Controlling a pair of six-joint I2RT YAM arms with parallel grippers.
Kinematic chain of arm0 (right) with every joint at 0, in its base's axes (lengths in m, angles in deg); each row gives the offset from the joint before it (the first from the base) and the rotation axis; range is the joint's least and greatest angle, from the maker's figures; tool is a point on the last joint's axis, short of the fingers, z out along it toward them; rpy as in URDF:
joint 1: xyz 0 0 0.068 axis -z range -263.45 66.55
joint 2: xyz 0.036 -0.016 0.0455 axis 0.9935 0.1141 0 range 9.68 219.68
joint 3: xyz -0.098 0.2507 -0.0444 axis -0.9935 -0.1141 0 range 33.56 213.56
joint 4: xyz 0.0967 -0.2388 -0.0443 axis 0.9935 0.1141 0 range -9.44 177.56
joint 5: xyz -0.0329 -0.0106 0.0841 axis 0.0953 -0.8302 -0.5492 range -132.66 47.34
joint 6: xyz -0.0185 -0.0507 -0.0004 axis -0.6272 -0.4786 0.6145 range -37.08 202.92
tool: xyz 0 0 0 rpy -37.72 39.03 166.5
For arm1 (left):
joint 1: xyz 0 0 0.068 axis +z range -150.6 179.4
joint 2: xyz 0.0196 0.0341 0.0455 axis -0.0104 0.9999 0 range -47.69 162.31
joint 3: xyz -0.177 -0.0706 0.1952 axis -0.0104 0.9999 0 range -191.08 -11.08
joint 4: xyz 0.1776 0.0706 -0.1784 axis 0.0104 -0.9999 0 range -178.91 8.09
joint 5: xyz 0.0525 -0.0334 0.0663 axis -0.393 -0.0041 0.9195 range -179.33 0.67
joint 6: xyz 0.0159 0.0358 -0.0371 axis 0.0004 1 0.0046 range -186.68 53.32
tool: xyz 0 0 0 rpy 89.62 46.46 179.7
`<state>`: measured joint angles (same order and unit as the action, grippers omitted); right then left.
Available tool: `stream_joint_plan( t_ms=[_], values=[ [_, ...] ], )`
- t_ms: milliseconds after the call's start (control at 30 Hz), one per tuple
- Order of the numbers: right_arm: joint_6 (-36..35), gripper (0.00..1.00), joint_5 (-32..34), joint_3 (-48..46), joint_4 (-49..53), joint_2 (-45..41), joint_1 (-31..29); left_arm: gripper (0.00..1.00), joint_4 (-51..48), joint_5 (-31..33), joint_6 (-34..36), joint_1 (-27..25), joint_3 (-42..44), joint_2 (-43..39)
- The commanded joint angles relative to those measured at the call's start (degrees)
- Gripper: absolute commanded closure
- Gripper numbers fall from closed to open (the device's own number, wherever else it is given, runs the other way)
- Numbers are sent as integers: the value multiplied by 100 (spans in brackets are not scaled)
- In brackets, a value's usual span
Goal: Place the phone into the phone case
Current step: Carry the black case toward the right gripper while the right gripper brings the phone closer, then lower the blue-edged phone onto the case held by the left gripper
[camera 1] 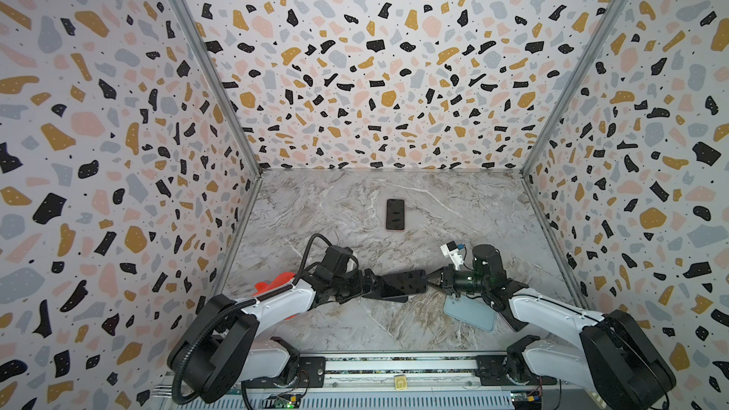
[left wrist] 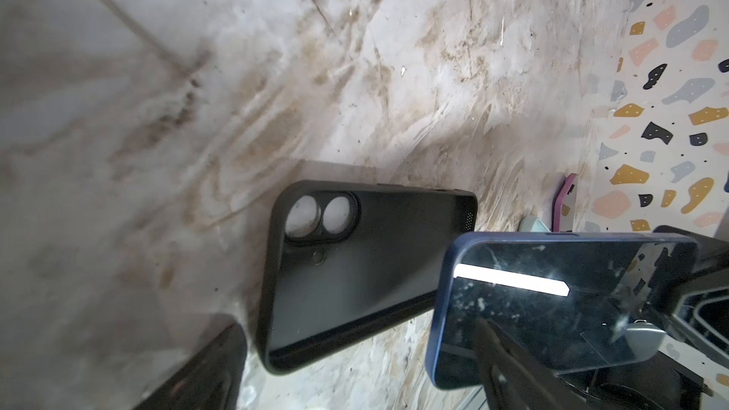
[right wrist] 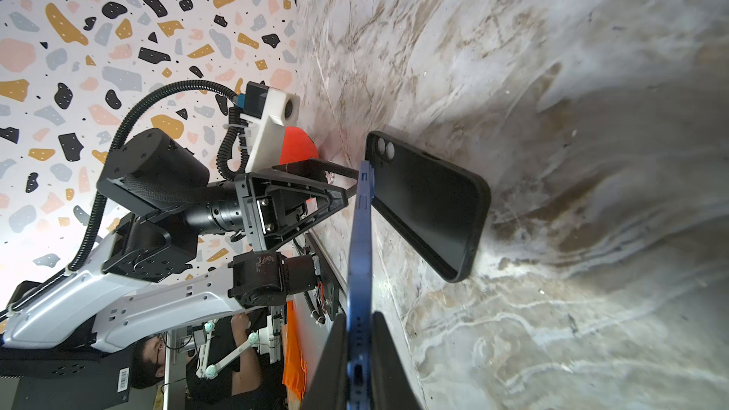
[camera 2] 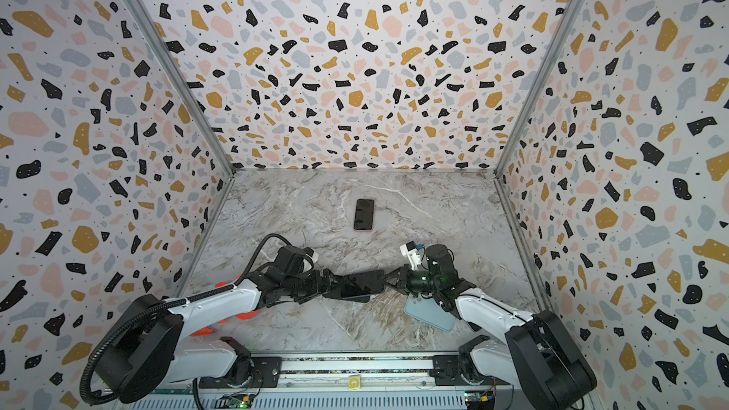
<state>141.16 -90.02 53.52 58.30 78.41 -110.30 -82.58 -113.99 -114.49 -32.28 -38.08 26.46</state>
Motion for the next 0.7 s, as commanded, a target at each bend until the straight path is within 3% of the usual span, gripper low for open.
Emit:
stream_joint_plan(
  t_ms=[0, 267, 667],
  values=[
    [43, 100, -255, 251, -327, 60, -43, 8, 405, -155, -197, -98, 119, -75],
    [163, 100, -281, 373, -600, 465, -161, 7, 620, -175, -247, -242, 189, -150],
    [416, 100, -411, 576, -746, 1094, -182, 8, 67, -5, 169, -13, -28, -167]
  ],
)
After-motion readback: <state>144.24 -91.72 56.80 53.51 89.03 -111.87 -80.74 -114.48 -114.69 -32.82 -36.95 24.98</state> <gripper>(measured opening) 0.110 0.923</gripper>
